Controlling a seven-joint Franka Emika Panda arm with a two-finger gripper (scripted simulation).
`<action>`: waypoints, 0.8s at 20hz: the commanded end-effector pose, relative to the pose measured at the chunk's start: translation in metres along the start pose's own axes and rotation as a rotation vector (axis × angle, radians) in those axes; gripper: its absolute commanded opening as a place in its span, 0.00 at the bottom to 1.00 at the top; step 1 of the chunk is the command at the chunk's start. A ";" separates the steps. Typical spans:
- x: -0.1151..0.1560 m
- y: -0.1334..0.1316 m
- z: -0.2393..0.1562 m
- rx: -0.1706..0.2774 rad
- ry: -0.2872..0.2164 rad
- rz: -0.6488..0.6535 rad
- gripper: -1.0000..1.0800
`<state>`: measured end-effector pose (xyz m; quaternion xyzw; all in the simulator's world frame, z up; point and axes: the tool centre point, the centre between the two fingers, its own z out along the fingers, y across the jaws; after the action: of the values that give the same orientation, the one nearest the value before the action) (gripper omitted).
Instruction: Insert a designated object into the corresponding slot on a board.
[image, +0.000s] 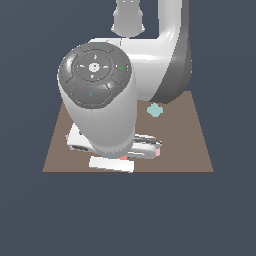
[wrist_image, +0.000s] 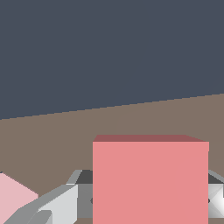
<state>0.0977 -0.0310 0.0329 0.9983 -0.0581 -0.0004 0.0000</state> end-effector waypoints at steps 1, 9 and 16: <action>0.000 0.000 0.000 0.000 0.000 0.000 0.00; -0.005 -0.002 0.000 0.000 0.000 -0.049 0.00; -0.018 -0.004 -0.001 0.000 0.000 -0.174 0.00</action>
<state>0.0834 -0.0255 0.0330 0.9999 0.0130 -0.0008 0.0000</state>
